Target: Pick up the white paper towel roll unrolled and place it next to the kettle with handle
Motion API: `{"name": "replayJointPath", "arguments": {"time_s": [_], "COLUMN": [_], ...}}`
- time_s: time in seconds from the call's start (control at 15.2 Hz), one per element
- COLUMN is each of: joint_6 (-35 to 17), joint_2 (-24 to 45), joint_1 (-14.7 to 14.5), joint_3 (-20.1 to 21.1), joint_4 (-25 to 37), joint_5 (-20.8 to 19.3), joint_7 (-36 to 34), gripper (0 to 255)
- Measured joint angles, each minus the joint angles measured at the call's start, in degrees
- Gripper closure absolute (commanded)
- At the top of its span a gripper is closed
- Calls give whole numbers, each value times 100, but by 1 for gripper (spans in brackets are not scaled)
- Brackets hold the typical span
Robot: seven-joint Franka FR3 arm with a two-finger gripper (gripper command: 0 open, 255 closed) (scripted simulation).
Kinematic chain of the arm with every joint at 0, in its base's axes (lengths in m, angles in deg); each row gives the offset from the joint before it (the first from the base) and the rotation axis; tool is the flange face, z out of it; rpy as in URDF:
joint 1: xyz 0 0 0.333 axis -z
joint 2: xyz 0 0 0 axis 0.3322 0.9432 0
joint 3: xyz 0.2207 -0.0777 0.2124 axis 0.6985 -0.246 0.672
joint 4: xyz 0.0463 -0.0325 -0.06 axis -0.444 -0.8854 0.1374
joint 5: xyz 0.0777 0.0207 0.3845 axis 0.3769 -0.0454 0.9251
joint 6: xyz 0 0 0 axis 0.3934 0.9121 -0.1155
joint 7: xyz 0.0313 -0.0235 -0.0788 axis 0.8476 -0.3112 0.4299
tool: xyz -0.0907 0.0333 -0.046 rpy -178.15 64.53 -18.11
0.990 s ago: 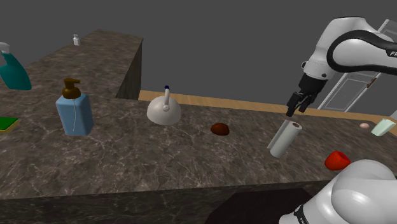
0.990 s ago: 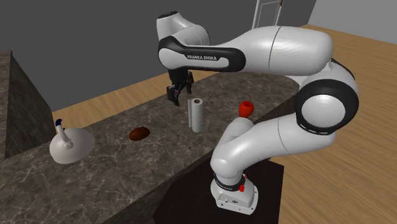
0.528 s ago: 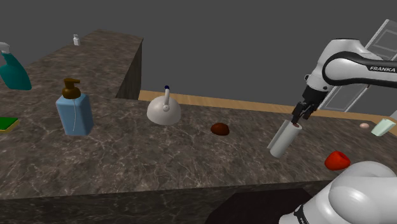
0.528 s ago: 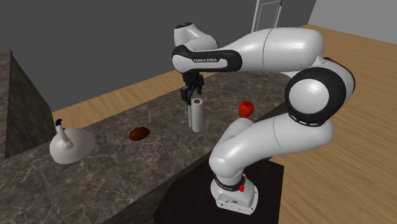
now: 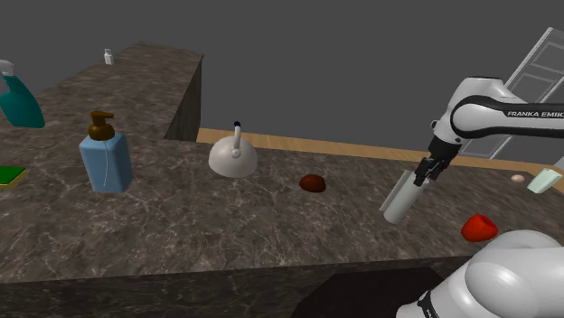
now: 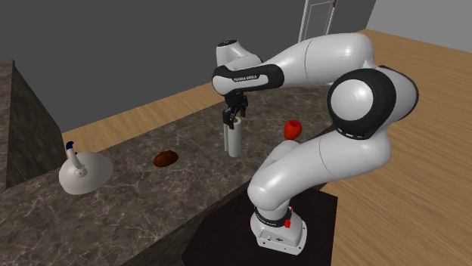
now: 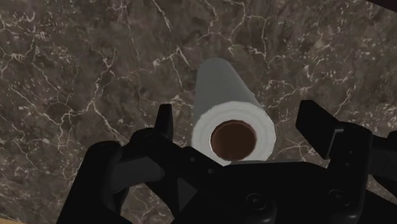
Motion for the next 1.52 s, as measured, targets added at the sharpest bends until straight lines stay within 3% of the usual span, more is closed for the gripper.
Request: {"name": "replayJointPath", "arguments": {"time_s": [0.59,0.66,1.52], "joint_6": [-305,-306,-118], "joint_2": [88,88,30], "joint_1": [39,40,31], "joint_3": [-121,-121,-69], "joint_4": [-208,-209,-75], "joint_5": [-101,-101,-54], "joint_7": [6,5,31], "gripper": [0,255,255]}}
